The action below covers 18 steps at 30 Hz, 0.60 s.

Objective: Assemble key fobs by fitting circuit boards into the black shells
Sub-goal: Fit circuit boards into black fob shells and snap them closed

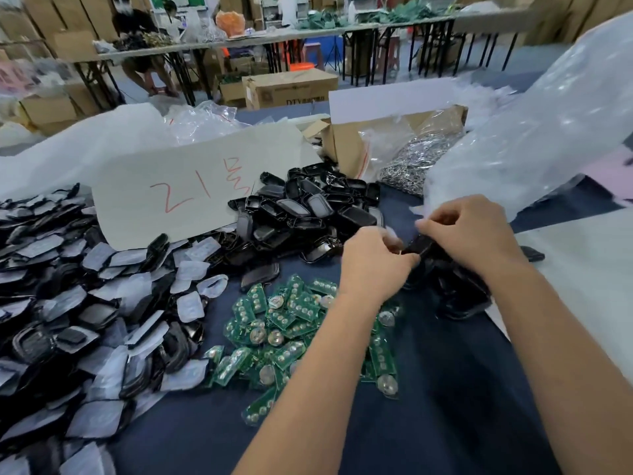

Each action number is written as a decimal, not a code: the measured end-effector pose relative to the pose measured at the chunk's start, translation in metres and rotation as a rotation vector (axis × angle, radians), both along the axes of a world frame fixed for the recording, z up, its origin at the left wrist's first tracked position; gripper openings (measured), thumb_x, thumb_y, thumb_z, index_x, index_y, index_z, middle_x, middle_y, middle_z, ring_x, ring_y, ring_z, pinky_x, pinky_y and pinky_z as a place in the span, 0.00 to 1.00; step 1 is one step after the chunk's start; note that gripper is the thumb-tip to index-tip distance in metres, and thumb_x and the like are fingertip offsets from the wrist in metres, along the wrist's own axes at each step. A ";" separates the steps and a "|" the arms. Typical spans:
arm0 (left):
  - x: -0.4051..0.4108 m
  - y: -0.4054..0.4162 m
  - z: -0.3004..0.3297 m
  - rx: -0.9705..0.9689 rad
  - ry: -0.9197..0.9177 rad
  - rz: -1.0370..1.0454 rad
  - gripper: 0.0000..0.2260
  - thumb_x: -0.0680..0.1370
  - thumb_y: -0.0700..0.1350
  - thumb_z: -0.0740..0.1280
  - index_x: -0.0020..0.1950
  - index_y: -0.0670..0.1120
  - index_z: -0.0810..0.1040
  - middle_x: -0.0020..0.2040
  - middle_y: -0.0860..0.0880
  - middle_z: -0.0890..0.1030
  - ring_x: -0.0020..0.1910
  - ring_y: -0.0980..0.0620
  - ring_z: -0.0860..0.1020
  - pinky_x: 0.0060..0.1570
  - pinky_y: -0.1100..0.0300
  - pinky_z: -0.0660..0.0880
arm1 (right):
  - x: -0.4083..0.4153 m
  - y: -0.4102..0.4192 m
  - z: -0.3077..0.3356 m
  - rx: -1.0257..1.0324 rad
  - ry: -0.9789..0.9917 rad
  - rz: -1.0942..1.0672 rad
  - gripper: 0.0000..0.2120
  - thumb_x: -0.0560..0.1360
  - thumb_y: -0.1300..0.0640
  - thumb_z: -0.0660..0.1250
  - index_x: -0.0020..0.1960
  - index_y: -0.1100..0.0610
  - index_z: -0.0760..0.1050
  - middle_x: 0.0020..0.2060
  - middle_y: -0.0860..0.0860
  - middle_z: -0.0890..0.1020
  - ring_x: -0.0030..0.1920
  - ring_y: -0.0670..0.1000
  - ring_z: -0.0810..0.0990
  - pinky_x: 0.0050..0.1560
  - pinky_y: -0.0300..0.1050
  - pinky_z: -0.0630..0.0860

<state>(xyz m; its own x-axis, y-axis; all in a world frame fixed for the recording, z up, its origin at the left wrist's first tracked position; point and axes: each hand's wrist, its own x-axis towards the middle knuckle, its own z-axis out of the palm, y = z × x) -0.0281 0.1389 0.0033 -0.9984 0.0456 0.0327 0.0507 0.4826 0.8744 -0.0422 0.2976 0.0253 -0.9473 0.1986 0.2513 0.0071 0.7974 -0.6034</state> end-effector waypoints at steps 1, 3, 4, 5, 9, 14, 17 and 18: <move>0.002 0.009 0.000 -0.016 0.002 -0.029 0.10 0.73 0.47 0.79 0.51 0.47 0.85 0.48 0.49 0.86 0.51 0.48 0.83 0.52 0.56 0.78 | 0.000 0.007 0.000 0.064 -0.035 -0.041 0.06 0.73 0.52 0.78 0.38 0.51 0.85 0.34 0.49 0.83 0.43 0.53 0.83 0.44 0.44 0.74; 0.008 0.021 0.001 -0.067 0.049 -0.059 0.11 0.76 0.46 0.76 0.58 0.47 0.84 0.54 0.48 0.86 0.57 0.47 0.82 0.60 0.53 0.77 | 0.002 0.012 0.001 0.133 -0.046 -0.109 0.04 0.71 0.54 0.79 0.40 0.49 0.85 0.38 0.50 0.85 0.48 0.56 0.84 0.47 0.44 0.74; 0.010 0.023 0.001 -0.093 0.088 -0.065 0.11 0.77 0.45 0.74 0.58 0.47 0.84 0.55 0.47 0.86 0.58 0.46 0.81 0.60 0.51 0.77 | 0.002 0.008 0.001 0.160 -0.019 -0.121 0.02 0.71 0.54 0.78 0.42 0.50 0.86 0.41 0.51 0.86 0.49 0.58 0.83 0.48 0.45 0.75; 0.012 0.023 0.000 -0.107 0.126 -0.066 0.08 0.77 0.43 0.73 0.56 0.46 0.84 0.54 0.47 0.85 0.56 0.45 0.81 0.58 0.50 0.77 | 0.002 0.001 0.000 0.192 0.019 -0.110 0.03 0.71 0.54 0.77 0.44 0.51 0.86 0.44 0.53 0.87 0.51 0.59 0.83 0.51 0.47 0.77; 0.014 -0.002 -0.007 -0.200 0.190 0.019 0.07 0.75 0.37 0.66 0.46 0.44 0.84 0.44 0.44 0.84 0.47 0.40 0.80 0.46 0.46 0.77 | -0.005 -0.044 -0.006 0.232 0.025 0.092 0.04 0.73 0.53 0.73 0.46 0.49 0.87 0.47 0.51 0.87 0.55 0.59 0.81 0.58 0.52 0.79; 0.005 -0.050 -0.005 -0.296 0.267 0.372 0.08 0.75 0.42 0.69 0.50 0.49 0.86 0.50 0.49 0.85 0.49 0.46 0.81 0.46 0.55 0.75 | -0.016 -0.094 -0.011 0.234 0.043 0.258 0.06 0.75 0.53 0.73 0.51 0.49 0.86 0.49 0.49 0.86 0.58 0.56 0.77 0.57 0.54 0.78; -0.006 -0.069 -0.008 -0.380 0.207 0.399 0.09 0.77 0.42 0.69 0.55 0.50 0.85 0.54 0.48 0.83 0.53 0.46 0.80 0.48 0.54 0.75 | -0.017 -0.116 -0.018 0.209 -0.004 0.318 0.05 0.75 0.57 0.73 0.50 0.53 0.85 0.45 0.52 0.84 0.52 0.56 0.80 0.49 0.51 0.79; -0.007 -0.072 -0.010 -0.419 0.168 0.357 0.10 0.77 0.42 0.69 0.57 0.50 0.84 0.55 0.48 0.82 0.55 0.45 0.80 0.51 0.52 0.76 | -0.018 -0.119 -0.020 0.202 -0.020 0.351 0.04 0.74 0.58 0.72 0.48 0.54 0.85 0.43 0.52 0.84 0.49 0.57 0.81 0.47 0.50 0.79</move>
<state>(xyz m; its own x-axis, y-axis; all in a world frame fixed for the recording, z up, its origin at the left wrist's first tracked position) -0.0353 0.0665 -0.0067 -0.9370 -0.2502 0.2440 -0.0573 0.7987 0.5989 -0.0601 0.1782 0.0052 -0.9538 -0.1897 0.2329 -0.2768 0.8561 -0.4364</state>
